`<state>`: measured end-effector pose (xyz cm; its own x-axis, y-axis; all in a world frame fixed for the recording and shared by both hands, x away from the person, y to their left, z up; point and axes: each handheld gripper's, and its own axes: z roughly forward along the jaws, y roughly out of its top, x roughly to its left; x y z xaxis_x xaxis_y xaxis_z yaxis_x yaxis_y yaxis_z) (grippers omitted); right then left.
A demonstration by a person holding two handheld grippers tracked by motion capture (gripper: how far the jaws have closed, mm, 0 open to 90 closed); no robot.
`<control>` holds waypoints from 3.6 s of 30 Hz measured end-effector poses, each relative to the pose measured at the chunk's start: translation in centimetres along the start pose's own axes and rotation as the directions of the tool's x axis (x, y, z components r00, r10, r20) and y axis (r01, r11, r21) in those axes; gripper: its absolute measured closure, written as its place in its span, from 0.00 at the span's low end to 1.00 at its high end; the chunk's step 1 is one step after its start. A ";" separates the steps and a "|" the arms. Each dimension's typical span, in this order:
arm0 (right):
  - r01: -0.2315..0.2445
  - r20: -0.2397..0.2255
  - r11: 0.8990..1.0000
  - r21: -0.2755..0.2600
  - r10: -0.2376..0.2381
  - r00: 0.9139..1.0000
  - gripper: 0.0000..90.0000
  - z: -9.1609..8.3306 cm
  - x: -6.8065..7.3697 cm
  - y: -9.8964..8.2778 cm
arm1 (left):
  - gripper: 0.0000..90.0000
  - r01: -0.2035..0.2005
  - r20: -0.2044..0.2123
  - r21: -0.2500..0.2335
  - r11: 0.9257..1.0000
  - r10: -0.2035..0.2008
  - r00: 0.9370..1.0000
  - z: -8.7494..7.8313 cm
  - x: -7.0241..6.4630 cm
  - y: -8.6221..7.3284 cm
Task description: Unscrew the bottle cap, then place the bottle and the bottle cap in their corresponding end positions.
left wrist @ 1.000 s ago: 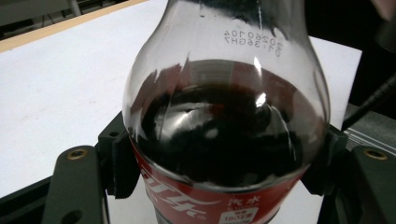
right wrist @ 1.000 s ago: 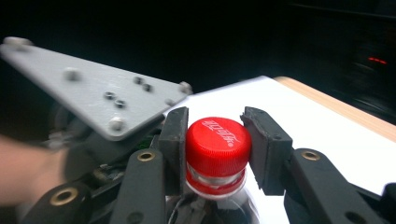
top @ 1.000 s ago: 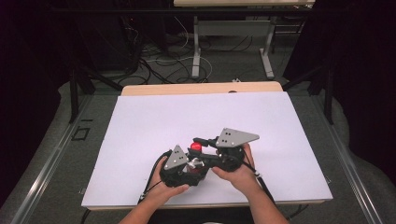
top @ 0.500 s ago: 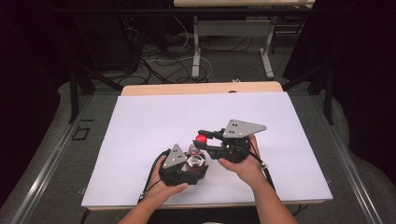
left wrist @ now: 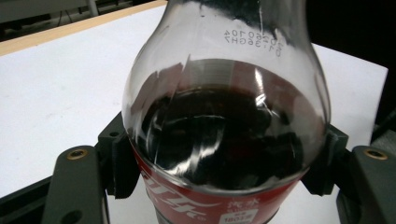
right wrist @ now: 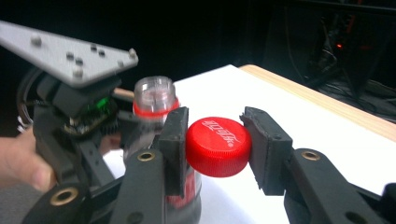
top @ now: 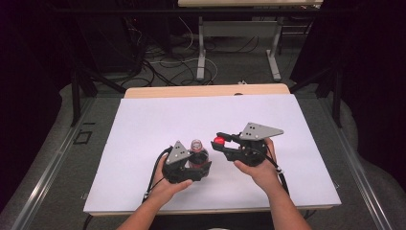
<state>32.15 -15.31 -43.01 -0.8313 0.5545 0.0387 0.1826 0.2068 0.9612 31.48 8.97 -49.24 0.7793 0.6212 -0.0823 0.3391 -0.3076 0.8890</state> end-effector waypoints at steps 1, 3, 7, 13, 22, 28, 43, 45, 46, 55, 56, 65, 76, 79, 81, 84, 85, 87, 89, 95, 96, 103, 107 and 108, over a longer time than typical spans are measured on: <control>-0.001 0.005 1.000 0.011 0.001 1.000 0.68 -0.1 -0.1 -0.1 | 0.33 0.006 -0.007 -0.006 1.000 -0.006 1.000 0.1 0.2 0.2; -0.013 0.015 1.000 0.009 0.013 1.000 0.68 -0.1 -0.2 -0.4 | 0.33 0.003 -0.020 -0.012 1.000 -0.004 1.000 0.4 0.6 0.7; -0.013 0.030 1.000 0.025 0.012 0.999 0.68 -0.1 -0.3 -0.7 | 0.33 0.013 -0.041 -0.032 0.999 -0.014 0.999 1.3 1.4 2.1; -0.023 0.061 1.000 0.021 0.022 0.998 0.68 -0.3 -0.8 -1.1 | 0.33 0.047 -0.074 -0.047 0.998 -0.050 0.996 3.0 2.9 3.9; -0.050 0.110 0.999 0.018 0.048 0.993 0.68 -0.7 -1.8 -1.8 | 0.33 0.059 -0.126 -0.065 0.996 -0.067 0.990 6.0 5.4 5.6; -0.066 0.134 0.998 0.012 0.064 0.989 0.68 -0.8 -2.5 -2.3 | 0.33 0.042 -0.156 -0.067 0.997 -0.053 0.986 8.3 6.5 6.0; -0.083 0.159 0.996 0.043 0.076 0.984 0.68 0.6 -2.6 -4.3 | 0.33 0.075 -0.179 0.020 0.997 -0.070 0.981 14.0 8.1 4.1; -0.088 0.157 0.995 0.054 0.079 0.984 0.68 0.6 -2.6 -4.6 | 0.33 0.074 -0.182 0.027 0.997 -0.068 0.981 14.2 8.3 3.8; -0.095 0.158 0.994 0.049 0.086 0.984 0.68 0.7 -2.6 -4.8 | 0.33 0.078 -0.185 0.017 0.997 -0.074 0.980 14.2 8.3 3.7; -0.098 0.148 0.994 0.053 0.089 0.985 0.68 1.3 -2.4 -5.6 | 0.32 0.052 -0.175 0.014 0.999 -0.049 0.983 13.9 8.2 2.9; -0.102 0.145 0.993 0.065 0.092 0.985 0.68 1.3 -2.3 -5.7 | 0.32 0.054 -0.175 0.013 0.998 -0.051 0.983 13.8 8.2 2.9; -0.083 0.126 0.994 0.069 0.074 0.989 0.68 2.0 -2.3 -6.1 | 0.26 0.115 -0.160 0.038 0.993 -0.107 0.981 13.4 8.3 2.9; -0.058 0.112 0.986 0.154 0.041 0.993 0.68 5.2 -1.6 -8.0 | 0.00 0.164 -0.129 0.011 0.986 -0.161 0.978 9.0 7.6 3.0; -0.048 0.102 0.983 0.176 0.031 0.994 0.68 5.9 -1.6 -8.4 | 0.00 0.172 -0.122 -0.001 0.985 -0.171 0.978 7.4 7.5 2.9; -0.053 0.099 0.981 0.189 0.035 0.994 0.68 6.4 -1.6 -8.8 | 0.00 0.187 -0.112 -0.014 0.982 -0.187 0.976 6.5 7.4 2.7; -0.060 0.097 0.976 0.210 0.040 0.994 0.68 7.0 -1.6 -9.2 | 0.00 0.211 -0.093 -0.018 0.977 -0.212 0.973 5.3 7.1 2.4; -0.051 0.098 0.977 0.209 0.031 0.995 0.68 7.2 -1.6 -9.3 | 0.00 0.213 -0.090 -0.022 0.977 -0.214 0.973 4.8 6.9 2.2; -0.051 0.093 0.971 0.233 0.030 0.995 0.68 7.3 -1.6 -9.3 | 0.00 0.205 -0.096 -0.025 0.978 -0.207 0.974 4.0 6.7 1.8; -0.066 0.096 0.968 0.243 0.044 0.994 0.68 7.4 -1.6 -9.5 | 0.00 0.203 -0.092 -0.023 0.979 -0.204 0.975 3.3 6.5 1.5; -0.067 0.094 0.965 0.252 0.045 0.995 0.68 7.9 -1.6 -10.0 | 0.01 0.214 -0.111 -0.030 0.976 -0.216 0.970 1.6 6.2 0.0; -0.067 0.090 0.958 0.279 0.043 0.995 0.68 7.9 -1.6 -10.1 | 0.00 0.201 -0.120 -0.030 0.979 -0.203 0.972 1.3 6.3 -0.3; -0.062 0.079 0.942 0.330 0.038 0.996 0.68 8.7 -1.3 -11.2 | 0.01 0.219 -0.140 -0.027 0.975 -0.221 0.965 0.4 6.7 -1.6; -0.051 0.075 0.939 0.341 0.027 0.997 0.67 8.9 -1.0 -11.6 | 0.01 0.223 -0.149 -0.037 0.974 -0.226 0.963 0.0 7.0 -1.7; -0.050 0.080 0.944 0.327 0.025 0.996 0.67 9.0 -1.0 -11.6 | 0.01 0.232 -0.149 -0.041 0.972 -0.235 0.961 0.0 7.0 -1.7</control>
<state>35.55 -11.05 -56.67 -0.7818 0.6223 0.0407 0.3854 0.4308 0.8161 36.35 13.87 -51.34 0.5905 0.7762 -0.2211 0.4888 -0.1259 0.8633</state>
